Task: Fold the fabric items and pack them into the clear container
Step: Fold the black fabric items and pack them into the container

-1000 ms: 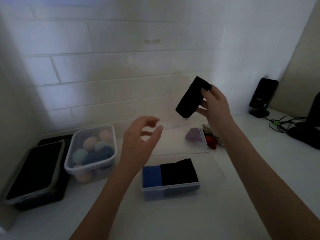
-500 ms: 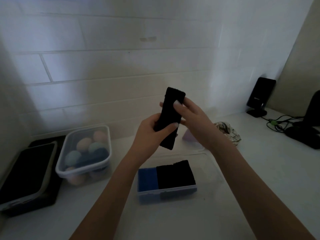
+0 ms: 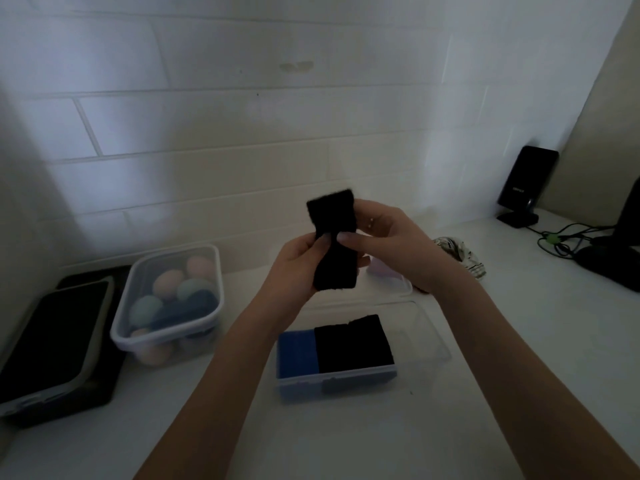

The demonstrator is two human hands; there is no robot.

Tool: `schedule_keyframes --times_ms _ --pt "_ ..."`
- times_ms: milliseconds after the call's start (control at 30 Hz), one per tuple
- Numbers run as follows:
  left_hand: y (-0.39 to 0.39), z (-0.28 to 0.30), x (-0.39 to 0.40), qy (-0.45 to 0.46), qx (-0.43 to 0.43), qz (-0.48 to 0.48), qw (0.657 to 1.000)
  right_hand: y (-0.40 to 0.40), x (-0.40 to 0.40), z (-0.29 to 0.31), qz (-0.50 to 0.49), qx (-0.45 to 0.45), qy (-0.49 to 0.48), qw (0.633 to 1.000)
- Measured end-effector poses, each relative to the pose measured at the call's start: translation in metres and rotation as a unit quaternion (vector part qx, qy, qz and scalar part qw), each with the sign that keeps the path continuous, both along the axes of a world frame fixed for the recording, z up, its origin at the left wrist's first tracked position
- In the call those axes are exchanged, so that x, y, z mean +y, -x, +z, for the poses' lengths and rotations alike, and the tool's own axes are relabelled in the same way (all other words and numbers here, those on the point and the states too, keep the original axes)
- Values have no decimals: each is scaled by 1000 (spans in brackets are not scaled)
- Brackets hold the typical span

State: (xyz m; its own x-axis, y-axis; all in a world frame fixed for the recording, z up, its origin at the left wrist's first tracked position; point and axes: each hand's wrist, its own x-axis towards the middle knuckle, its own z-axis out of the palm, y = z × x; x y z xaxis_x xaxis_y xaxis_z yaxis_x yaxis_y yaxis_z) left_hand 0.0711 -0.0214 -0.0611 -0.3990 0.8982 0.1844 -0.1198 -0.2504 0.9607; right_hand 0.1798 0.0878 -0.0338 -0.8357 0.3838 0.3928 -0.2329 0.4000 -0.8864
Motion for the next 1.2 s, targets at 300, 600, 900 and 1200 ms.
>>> schedule_keyframes --times_ms 300,600,900,1200 --pt "5 2 -3 11 -107 -1 994 -1 0 -4 43 -52 -75 995" --pt "7 5 -3 -10 -164 -19 986 -5 -1 -1 45 -71 -52 995" --pt "13 -3 0 -20 -20 13 1000 -6 1 5 -4 -38 -34 999" --pt "2 -9 1 -8 230 109 967 -4 -6 3 -116 -299 118 940"
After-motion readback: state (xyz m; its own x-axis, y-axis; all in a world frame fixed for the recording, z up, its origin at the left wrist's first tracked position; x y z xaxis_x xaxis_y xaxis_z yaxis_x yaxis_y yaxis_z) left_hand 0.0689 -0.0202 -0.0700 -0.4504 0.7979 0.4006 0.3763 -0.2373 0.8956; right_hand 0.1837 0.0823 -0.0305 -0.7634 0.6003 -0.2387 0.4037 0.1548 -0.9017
